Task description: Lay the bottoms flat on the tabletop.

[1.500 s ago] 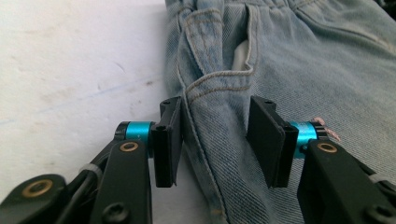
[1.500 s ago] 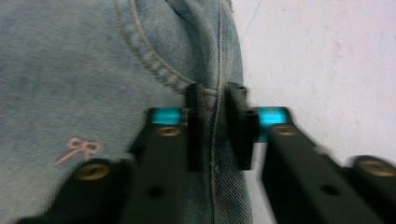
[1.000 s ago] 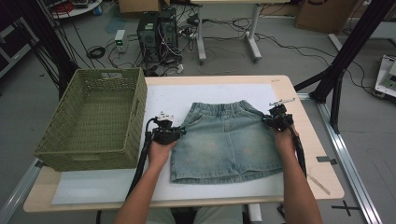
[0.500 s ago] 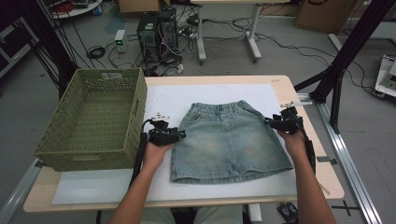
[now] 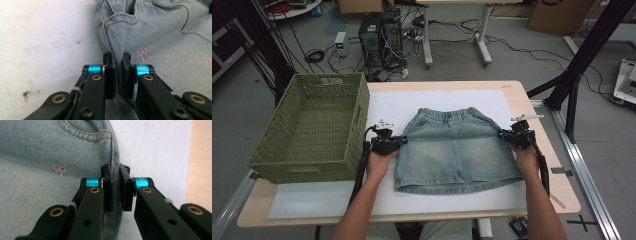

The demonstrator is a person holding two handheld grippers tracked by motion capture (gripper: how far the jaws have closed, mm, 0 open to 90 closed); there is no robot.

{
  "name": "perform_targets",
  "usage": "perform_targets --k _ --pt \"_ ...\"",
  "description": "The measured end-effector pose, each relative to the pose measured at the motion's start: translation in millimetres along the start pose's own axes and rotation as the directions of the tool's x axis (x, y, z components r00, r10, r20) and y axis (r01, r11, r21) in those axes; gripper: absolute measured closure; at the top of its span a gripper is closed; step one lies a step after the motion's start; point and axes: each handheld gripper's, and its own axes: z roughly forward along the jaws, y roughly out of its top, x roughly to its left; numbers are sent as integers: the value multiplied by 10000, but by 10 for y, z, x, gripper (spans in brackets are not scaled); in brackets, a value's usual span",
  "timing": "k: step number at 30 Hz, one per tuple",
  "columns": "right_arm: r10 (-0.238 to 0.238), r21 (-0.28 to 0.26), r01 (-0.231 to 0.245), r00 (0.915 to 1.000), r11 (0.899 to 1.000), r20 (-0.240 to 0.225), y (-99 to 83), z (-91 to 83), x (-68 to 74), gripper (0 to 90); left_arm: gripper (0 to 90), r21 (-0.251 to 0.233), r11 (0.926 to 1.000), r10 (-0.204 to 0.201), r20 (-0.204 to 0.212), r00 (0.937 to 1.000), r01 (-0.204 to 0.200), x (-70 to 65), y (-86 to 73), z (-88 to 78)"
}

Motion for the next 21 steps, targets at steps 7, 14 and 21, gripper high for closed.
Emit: perform_targets --k 7,14,21 --pt "-122 -204 115 9993 9997 -353 -4 -3 42 728 693 -299 9995 -74 -28 10000 73 17 20 -22" --pt "-151 -1071 117 9994 9942 -311 -101 -319 55 557 502 -384 9992 -46 339 9994 59 -100 -113 -199" --pt "-703 -175 695 9962 9974 -505 -304 -344 147 552 520 85 9993 -365 378 9986 362 -169 -303 -320"
